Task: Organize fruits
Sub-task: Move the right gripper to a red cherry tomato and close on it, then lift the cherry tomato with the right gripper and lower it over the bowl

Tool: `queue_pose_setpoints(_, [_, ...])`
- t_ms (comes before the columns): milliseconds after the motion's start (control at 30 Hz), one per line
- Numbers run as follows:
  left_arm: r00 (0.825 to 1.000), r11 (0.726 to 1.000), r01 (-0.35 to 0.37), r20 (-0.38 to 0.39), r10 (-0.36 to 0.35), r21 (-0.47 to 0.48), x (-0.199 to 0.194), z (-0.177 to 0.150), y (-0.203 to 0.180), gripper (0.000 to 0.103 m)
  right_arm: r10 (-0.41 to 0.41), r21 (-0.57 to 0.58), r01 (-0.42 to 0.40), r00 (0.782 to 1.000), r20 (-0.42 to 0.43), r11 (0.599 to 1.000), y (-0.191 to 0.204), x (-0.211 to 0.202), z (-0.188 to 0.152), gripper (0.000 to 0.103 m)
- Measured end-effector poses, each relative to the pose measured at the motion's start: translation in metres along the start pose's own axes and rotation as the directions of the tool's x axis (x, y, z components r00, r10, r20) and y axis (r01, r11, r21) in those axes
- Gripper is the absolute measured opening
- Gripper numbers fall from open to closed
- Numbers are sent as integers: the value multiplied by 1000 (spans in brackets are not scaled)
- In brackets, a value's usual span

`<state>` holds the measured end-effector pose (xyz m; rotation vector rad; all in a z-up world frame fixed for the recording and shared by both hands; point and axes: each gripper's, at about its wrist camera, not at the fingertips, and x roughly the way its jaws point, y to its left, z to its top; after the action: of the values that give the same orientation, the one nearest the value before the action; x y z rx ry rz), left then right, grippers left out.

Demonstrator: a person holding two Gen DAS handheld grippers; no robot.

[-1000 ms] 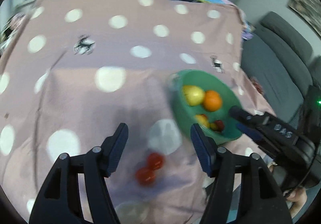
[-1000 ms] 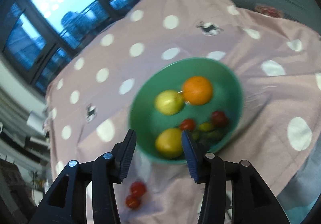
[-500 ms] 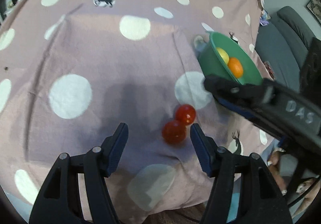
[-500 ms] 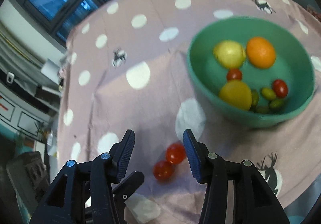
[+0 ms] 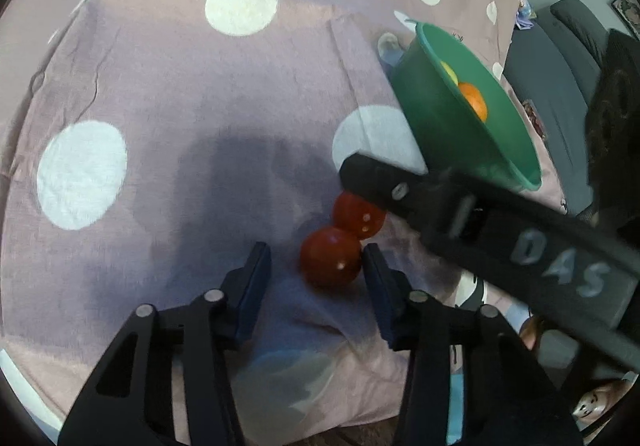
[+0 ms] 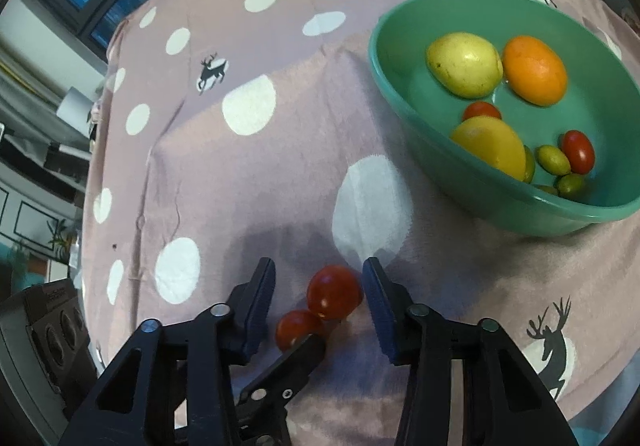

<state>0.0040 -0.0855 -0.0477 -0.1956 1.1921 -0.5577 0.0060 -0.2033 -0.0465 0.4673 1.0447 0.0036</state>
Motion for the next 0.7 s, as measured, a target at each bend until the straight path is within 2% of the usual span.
queue_pose_setpoints(67, [1000, 1000, 14, -6, -14, 3, 1, 0, 0, 33, -23, -11, 23, 1000, -10, 1000, 0, 4, -1, 44])
queue_pose_setpoints(133, [1000, 1000, 8, -7, -8, 18, 3, 0, -2, 33, -47, -18, 47, 999, -11, 999, 0, 6, -1, 44])
queue_pose_setpoints(433, [1000, 1000, 26, 4, -26, -9, 3, 0, 3, 33, -34, -29, 33, 999, -22, 999, -1, 14, -1, 40])
queue_pose_setpoints(467, [1000, 1000, 24, 5, -24, -11, 3, 0, 4, 33, -29, -29, 29, 999, -23, 999, -1, 14, -2, 37])
queue_pose_setpoints(700, [998, 998, -54, 40, 55, -25, -6, 0, 11, 33, -38, -27, 38, 999, -9, 999, 4, 17, -1, 34])
